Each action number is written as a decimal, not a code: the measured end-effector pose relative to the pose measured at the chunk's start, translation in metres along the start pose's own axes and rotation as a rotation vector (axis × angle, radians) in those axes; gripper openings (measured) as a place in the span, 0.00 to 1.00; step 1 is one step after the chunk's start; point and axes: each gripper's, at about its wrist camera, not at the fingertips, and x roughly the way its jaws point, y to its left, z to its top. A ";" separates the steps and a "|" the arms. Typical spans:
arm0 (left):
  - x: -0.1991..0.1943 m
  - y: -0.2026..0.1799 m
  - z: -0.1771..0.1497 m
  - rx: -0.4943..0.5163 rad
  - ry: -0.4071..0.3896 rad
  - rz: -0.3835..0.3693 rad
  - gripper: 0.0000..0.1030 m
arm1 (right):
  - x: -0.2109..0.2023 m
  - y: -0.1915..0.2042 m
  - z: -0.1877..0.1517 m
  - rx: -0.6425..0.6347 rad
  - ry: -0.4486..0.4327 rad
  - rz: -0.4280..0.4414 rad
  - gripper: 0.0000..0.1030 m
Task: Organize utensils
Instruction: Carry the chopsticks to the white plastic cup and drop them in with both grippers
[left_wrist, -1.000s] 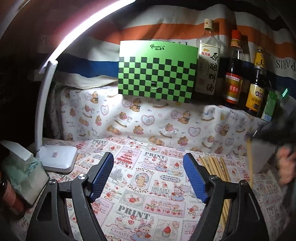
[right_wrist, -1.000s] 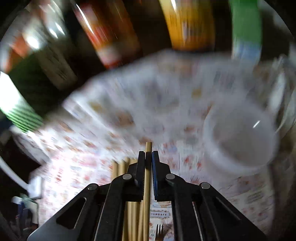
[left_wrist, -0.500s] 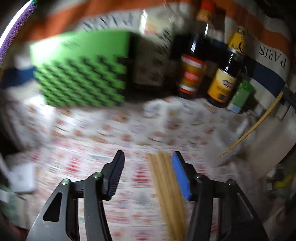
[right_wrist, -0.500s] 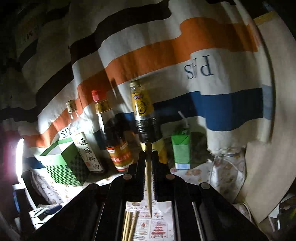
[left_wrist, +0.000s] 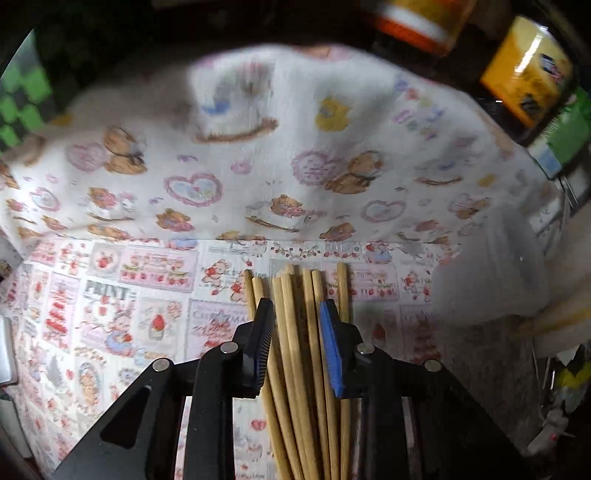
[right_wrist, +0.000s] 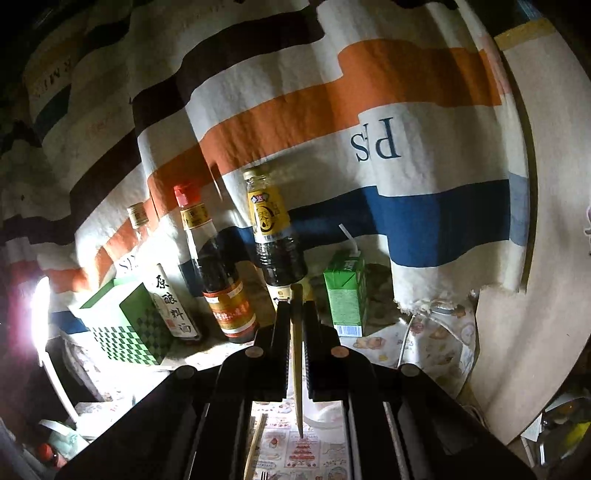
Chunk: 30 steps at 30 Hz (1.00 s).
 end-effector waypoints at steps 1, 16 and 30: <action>0.005 0.000 0.003 -0.003 0.010 0.006 0.24 | 0.000 -0.003 0.001 0.010 0.004 0.000 0.07; 0.021 -0.015 0.012 0.009 0.024 0.038 0.07 | -0.006 -0.010 0.004 0.007 0.006 0.006 0.07; -0.153 -0.014 -0.017 0.038 -0.306 -0.096 0.07 | -0.031 -0.024 0.012 0.017 -0.068 0.034 0.07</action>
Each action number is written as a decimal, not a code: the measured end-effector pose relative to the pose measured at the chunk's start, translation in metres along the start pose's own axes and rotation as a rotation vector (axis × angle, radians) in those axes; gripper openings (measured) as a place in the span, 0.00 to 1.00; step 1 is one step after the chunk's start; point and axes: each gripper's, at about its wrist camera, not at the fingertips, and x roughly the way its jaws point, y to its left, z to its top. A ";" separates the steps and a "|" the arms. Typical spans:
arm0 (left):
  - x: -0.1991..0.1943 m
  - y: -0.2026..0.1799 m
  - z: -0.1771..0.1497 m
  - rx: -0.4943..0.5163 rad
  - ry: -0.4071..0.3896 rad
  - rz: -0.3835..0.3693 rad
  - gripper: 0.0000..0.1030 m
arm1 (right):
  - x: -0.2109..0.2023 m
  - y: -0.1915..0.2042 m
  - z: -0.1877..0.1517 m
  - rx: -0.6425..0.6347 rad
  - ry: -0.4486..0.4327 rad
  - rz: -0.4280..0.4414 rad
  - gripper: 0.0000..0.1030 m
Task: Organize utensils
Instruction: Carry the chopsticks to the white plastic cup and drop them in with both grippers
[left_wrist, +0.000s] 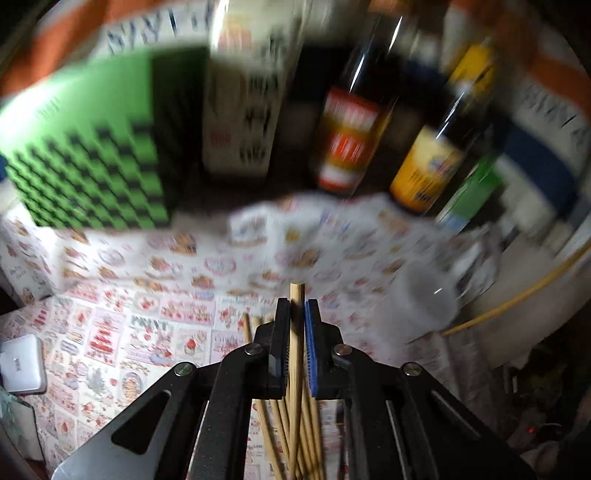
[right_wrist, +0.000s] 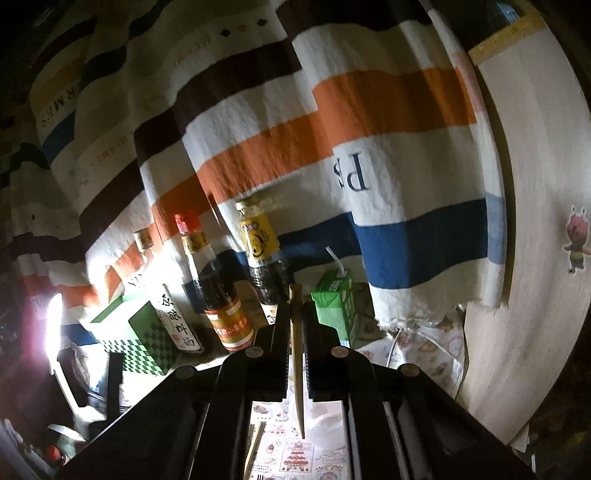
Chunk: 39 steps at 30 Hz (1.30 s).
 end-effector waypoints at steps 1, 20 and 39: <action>-0.013 0.000 0.002 0.006 -0.029 -0.002 0.07 | -0.002 0.000 0.001 0.000 -0.004 0.004 0.07; -0.077 -0.052 0.050 0.010 -0.386 -0.176 0.06 | 0.016 -0.024 -0.002 0.093 -0.110 0.040 0.07; -0.038 -0.079 0.061 -0.072 -0.524 -0.185 0.06 | 0.058 -0.081 -0.015 0.313 -0.089 -0.055 0.07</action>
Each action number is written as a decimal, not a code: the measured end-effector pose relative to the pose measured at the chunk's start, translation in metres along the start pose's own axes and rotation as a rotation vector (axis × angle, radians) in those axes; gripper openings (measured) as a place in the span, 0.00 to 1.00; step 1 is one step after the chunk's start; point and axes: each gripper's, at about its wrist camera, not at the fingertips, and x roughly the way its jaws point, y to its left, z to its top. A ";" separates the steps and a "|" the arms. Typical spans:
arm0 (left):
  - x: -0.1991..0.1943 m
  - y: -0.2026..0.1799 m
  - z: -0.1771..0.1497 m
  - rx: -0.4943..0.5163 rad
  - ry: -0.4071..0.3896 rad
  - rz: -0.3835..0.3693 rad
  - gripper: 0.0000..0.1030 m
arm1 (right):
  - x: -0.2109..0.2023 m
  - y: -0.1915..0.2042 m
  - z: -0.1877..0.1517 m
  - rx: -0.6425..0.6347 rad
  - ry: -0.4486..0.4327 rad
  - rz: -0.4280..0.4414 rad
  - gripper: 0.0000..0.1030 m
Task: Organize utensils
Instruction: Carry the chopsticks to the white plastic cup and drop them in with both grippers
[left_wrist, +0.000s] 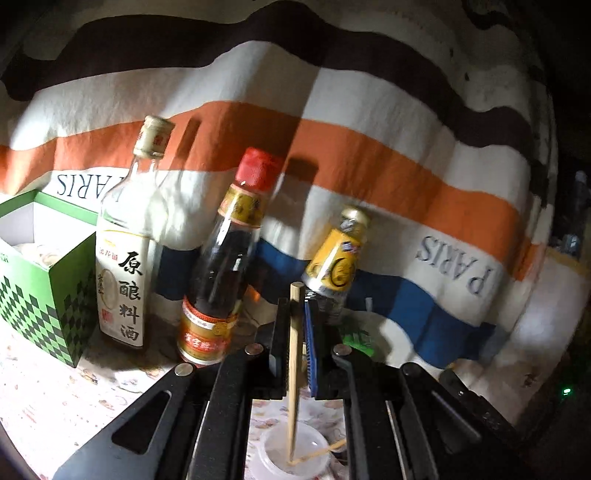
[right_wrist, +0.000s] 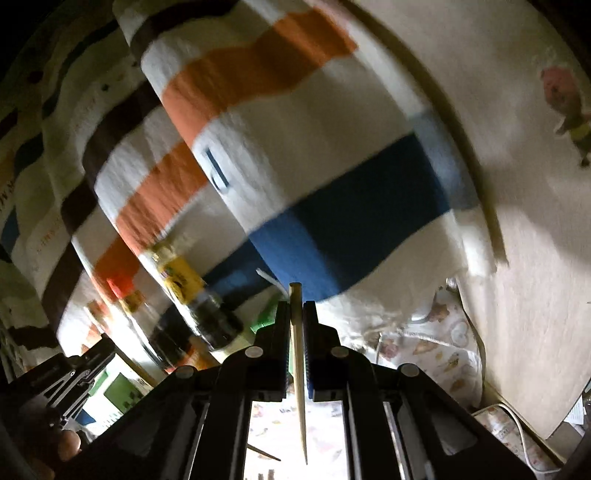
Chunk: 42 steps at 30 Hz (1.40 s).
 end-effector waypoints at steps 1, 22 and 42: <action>0.003 0.002 -0.003 0.000 -0.009 0.018 0.06 | 0.004 -0.001 -0.001 -0.001 0.016 -0.007 0.07; 0.051 0.058 -0.048 -0.181 0.152 -0.005 0.06 | 0.075 -0.040 -0.041 0.108 0.239 -0.082 0.07; 0.077 0.037 -0.078 -0.057 0.266 -0.006 0.07 | 0.083 -0.039 -0.043 0.052 0.295 -0.146 0.08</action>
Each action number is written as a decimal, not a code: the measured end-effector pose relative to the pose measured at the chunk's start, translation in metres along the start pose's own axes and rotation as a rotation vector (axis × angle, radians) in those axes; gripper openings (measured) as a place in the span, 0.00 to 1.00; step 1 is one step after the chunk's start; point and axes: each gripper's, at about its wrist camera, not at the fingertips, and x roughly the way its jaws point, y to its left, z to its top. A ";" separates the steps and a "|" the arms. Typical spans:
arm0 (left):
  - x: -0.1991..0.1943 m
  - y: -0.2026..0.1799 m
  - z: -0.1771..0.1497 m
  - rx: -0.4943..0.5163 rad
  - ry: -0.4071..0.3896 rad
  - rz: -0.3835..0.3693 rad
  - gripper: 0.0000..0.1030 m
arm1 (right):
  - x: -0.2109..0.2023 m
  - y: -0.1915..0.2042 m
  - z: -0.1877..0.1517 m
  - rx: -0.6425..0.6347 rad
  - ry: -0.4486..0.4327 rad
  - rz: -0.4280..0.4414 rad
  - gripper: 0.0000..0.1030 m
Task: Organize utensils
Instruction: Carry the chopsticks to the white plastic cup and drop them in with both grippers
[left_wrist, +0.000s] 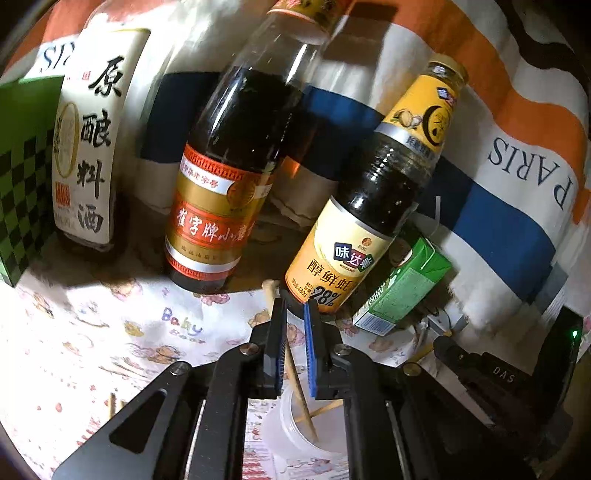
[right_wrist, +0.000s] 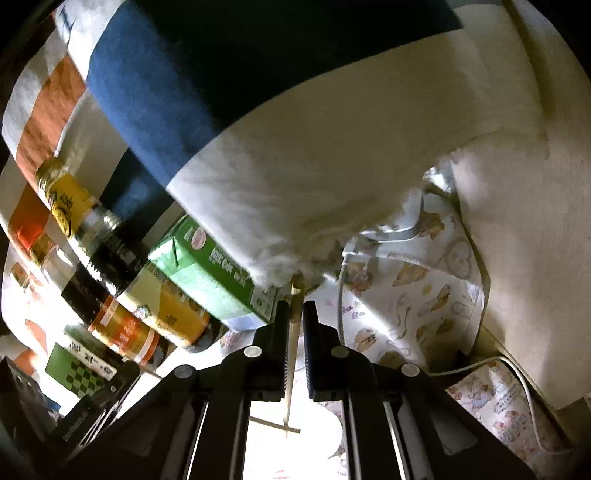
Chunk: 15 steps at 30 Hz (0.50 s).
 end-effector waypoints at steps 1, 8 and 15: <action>0.000 -0.002 0.001 0.006 -0.004 0.005 0.11 | 0.001 0.003 0.000 -0.018 0.018 -0.005 0.10; -0.020 -0.003 0.005 0.072 -0.031 0.053 0.47 | -0.010 0.037 -0.008 -0.260 0.087 -0.041 0.51; -0.070 0.013 0.002 0.163 -0.072 0.209 0.75 | -0.034 0.068 -0.018 -0.328 0.081 0.009 0.57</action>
